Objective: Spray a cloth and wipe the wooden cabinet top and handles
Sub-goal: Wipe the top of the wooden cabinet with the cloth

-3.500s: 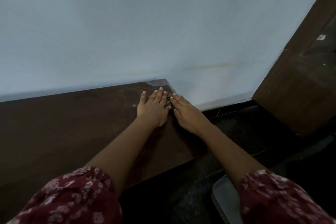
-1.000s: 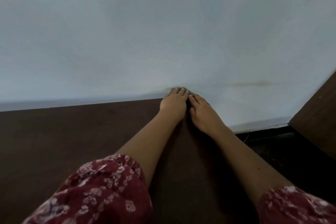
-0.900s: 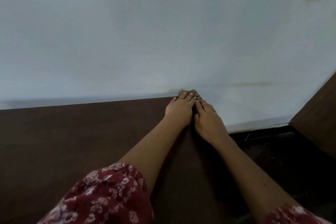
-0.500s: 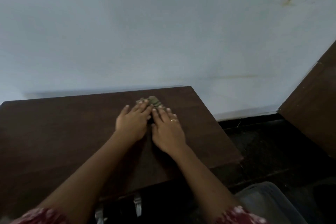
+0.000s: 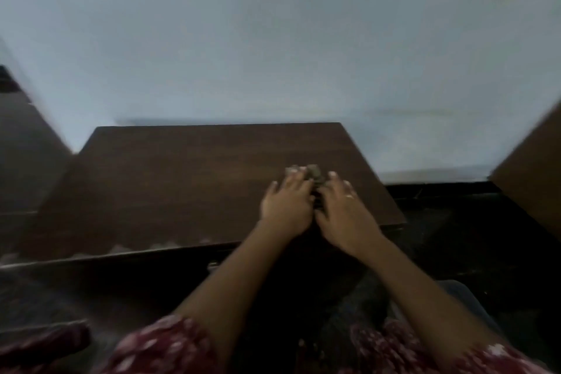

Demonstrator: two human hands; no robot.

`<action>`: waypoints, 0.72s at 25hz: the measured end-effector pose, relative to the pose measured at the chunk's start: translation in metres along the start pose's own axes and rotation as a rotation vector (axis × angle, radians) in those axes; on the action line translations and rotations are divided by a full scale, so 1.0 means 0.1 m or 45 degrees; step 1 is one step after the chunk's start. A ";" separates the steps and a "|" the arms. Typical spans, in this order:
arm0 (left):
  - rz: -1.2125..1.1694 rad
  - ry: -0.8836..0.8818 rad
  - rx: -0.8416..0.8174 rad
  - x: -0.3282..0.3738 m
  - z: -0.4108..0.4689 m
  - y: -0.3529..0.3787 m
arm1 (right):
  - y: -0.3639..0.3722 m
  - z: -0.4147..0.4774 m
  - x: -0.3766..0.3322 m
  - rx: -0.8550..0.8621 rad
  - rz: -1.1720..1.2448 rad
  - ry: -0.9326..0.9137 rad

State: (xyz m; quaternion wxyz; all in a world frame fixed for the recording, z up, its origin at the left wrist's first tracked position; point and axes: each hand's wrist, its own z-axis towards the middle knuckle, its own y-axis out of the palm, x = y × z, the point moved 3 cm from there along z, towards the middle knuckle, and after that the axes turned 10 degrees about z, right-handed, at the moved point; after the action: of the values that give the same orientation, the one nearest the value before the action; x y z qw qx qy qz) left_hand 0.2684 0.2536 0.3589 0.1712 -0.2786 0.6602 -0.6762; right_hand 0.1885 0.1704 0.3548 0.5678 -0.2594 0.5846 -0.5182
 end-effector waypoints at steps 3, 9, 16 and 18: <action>0.046 -0.051 -0.041 -0.10 -0.07 -0.03 | 0.09 0.02 -0.10 -0.091 0.179 0.078; 0.072 -0.249 -0.025 -0.85 -0.51 -0.11 | 0.48 0.28 -0.85 -0.290 0.087 -0.082; 0.103 -0.536 0.101 -1.91 -1.45 -0.21 | 1.09 0.31 -2.16 -0.296 0.074 -0.363; 0.093 -0.635 0.110 -2.20 -1.71 -0.25 | 1.25 0.32 -2.52 -0.298 0.108 -0.415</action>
State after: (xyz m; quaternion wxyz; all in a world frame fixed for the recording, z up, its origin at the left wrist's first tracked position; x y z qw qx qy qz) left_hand 0.3413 0.5233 0.3553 0.3650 -0.4052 0.5776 -0.6075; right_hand 0.3097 0.4257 0.3476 0.6422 -0.3791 0.5516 -0.3736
